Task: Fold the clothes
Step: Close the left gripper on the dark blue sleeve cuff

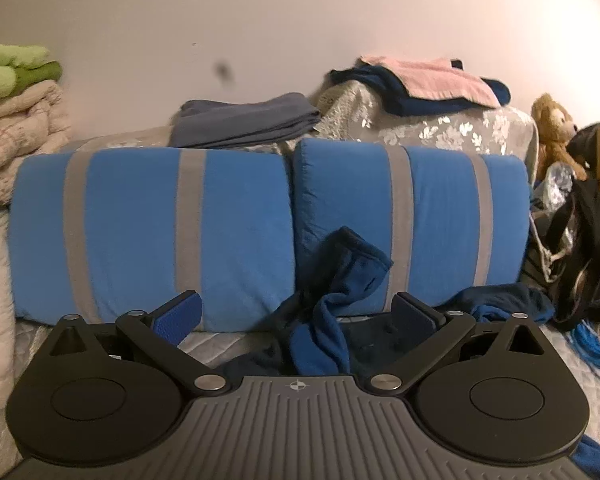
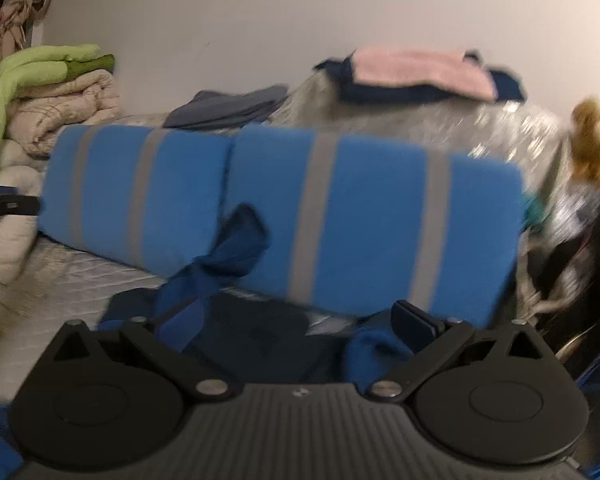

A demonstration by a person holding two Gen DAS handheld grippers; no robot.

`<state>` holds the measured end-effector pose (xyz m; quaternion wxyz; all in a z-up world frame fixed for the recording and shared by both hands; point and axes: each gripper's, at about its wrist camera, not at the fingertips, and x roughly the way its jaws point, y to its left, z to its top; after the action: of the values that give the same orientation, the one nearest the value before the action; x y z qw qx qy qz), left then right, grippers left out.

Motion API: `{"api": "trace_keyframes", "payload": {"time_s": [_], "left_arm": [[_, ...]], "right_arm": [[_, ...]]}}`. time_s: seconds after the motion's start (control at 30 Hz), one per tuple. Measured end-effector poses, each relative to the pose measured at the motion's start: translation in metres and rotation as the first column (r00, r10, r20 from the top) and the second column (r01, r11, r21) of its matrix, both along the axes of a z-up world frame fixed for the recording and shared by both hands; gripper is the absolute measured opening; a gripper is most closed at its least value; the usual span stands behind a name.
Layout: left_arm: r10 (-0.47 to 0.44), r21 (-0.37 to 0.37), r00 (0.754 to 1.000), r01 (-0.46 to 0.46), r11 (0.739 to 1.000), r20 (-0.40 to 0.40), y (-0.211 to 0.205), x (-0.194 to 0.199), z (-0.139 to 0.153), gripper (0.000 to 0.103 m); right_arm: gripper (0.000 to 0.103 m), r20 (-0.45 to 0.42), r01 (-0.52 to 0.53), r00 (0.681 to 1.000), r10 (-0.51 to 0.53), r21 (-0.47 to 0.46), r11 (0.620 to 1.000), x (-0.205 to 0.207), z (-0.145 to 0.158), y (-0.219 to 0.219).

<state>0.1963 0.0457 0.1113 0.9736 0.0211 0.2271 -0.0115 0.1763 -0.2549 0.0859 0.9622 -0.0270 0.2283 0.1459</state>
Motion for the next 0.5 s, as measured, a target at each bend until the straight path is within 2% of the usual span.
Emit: {"api": "trace_keyframes", "payload": {"time_s": [0.17, 0.3, 0.4, 0.5], "left_arm": [[-0.020, 0.048, 1.000, 0.021, 0.999, -0.022, -0.021, 0.026, -0.021, 0.103], [-0.032, 0.088, 0.999, 0.034, 0.996, -0.026, -0.035, 0.045, -0.039, 0.103], [-0.048, 0.100, 0.998, 0.051, 0.994, -0.031, -0.043, 0.059, -0.053, 0.103], [-0.058, 0.104, 0.998, 0.060, 0.993, -0.027, -0.048, 0.074, -0.065, 0.103]], "right_arm": [[0.103, -0.051, 0.033, 0.998, -0.028, 0.101, 0.994, 0.013, -0.046, 0.031], [0.103, -0.040, 0.091, 0.996, -0.086, 0.164, 0.982, 0.016, -0.086, 0.047], [0.103, -0.004, 0.095, 0.995, -0.096, 0.164, 0.982, 0.014, -0.115, 0.058], [0.103, -0.047, 0.112, 0.993, -0.106, 0.162, 0.980, 0.018, -0.132, 0.059]]}}
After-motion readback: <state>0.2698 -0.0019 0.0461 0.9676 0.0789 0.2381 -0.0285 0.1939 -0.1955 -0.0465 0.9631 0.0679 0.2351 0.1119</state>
